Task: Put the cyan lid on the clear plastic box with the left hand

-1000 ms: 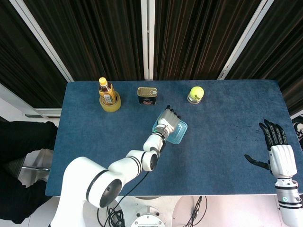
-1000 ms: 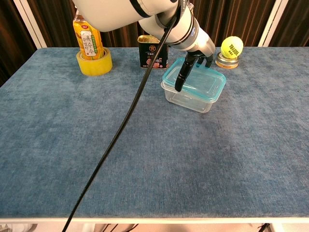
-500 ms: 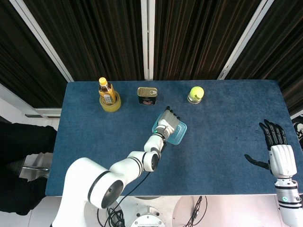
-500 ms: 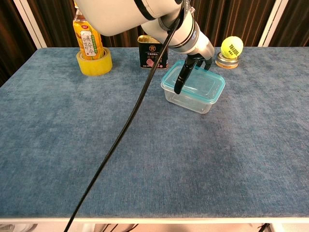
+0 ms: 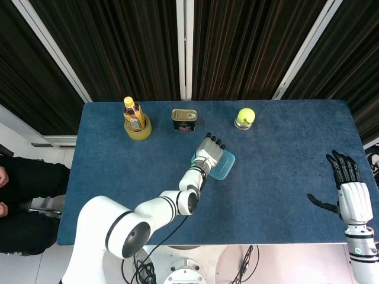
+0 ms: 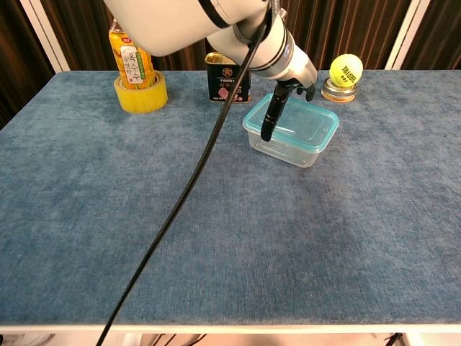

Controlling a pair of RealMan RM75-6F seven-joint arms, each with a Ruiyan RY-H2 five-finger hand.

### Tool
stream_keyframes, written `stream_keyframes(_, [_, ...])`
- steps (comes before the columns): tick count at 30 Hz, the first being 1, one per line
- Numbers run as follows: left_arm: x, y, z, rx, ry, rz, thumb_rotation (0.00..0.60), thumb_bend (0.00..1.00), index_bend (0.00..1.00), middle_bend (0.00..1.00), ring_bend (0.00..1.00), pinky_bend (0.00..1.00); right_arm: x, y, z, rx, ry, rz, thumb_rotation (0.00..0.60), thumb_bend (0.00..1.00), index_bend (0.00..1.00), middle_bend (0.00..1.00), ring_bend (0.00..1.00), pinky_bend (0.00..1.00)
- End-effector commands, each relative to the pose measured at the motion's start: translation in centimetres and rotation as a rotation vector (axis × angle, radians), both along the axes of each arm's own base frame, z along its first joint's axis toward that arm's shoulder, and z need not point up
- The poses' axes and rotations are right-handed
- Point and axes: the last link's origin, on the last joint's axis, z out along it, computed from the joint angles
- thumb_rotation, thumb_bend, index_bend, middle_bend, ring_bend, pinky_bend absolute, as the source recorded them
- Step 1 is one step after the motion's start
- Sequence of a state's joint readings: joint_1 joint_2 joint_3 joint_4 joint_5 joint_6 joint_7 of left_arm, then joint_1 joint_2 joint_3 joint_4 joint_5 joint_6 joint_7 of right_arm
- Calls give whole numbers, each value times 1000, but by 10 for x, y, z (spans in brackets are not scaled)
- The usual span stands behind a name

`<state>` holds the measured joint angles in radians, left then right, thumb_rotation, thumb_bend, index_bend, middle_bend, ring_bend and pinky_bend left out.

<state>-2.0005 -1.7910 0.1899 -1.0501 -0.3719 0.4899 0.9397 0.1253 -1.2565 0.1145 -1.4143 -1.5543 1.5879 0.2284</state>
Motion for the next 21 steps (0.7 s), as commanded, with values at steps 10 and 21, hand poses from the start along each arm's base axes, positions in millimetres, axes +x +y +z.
stream_keyframes(10, [-28, -8, 28, -39, -161, 15, 600, 0, 102, 43, 0, 41, 5, -1, -5, 12, 2, 22, 600, 23, 0, 0, 0, 0])
stream_keyframes(21, [-41, -11, 19, -43, -133, 19, 600, 0, 109, 52, 0, 42, 7, 0, -4, 7, 6, 20, 600, 23, 0, 0, 0, 0])
